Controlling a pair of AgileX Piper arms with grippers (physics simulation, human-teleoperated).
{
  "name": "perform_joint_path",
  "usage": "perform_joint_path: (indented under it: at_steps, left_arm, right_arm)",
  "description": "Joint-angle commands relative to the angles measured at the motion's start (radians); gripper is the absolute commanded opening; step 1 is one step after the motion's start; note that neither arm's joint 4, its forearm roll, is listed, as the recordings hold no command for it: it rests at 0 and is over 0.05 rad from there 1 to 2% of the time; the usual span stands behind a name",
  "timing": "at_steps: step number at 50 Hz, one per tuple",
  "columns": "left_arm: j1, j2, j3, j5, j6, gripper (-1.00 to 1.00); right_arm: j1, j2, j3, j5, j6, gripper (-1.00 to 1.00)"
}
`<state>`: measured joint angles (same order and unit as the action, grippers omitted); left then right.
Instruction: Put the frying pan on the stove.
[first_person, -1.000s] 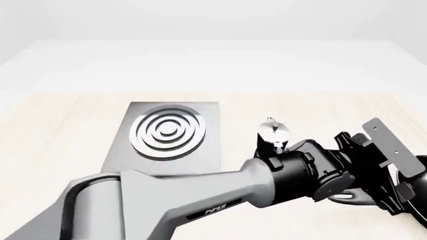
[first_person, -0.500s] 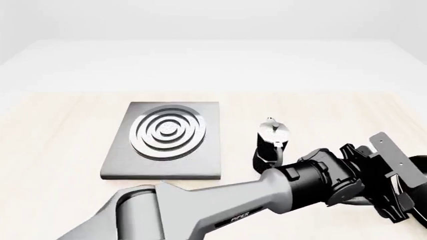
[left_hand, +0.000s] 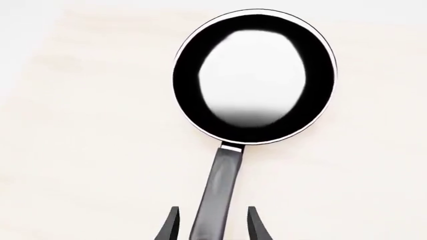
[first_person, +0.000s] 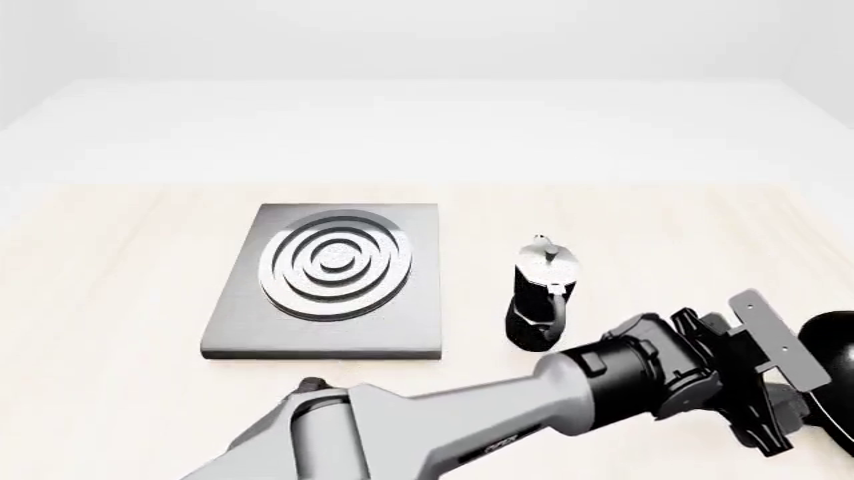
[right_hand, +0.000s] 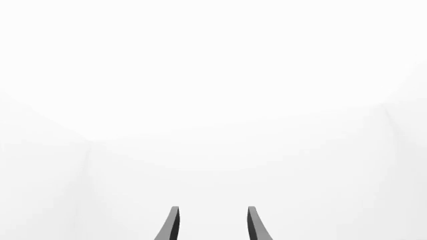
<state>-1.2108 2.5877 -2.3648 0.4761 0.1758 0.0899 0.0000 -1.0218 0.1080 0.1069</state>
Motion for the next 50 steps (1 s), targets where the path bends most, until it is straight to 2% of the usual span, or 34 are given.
perform_joint_path:
  at_steps: [1,2,6,7,12,16,19,21,38,50]
  left_arm:
    - [0.005,0.068,-0.071,0.047,0.016,1.0]
    - [0.005,0.068,-0.072,0.048,0.016,1.0]
    - [0.002,0.081,-0.078,0.056,0.021,1.0]
    - [0.002,0.082,-0.079,0.056,0.021,1.0]
    - [0.001,0.097,-0.097,0.067,0.021,1.0]
    - [0.005,0.11,-0.104,0.07,0.021,1.0]
    - [0.009,0.124,-0.12,0.08,0.024,1.0]
    - [0.01,0.13,-0.129,0.084,0.024,1.0]
    - [0.025,0.203,-0.226,0.146,0.043,1.0]
    - [0.025,0.214,-0.239,0.155,0.049,1.0]
  right_arm:
    - [-0.019,0.0,0.21,-0.215,0.019,1.0]
    - [-0.02,0.0,0.214,-0.218,0.019,1.0]
    - [-0.034,0.0,0.371,-0.381,0.032,1.0]
    - [-0.034,0.0,0.377,-0.387,0.033,1.0]
    - [-0.046,0.0,0.599,-0.613,0.044,1.0]
    - [-0.065,0.0,0.856,-0.874,0.061,1.0]
    - [-0.066,0.0,0.993,-1.014,0.062,1.0]
    - [-0.067,0.0,1.02,-1.041,0.063,1.0]
    - [-0.052,0.0,1.022,-1.042,0.054,1.0]
    - [-0.043,0.0,1.022,-1.04,0.048,1.0]
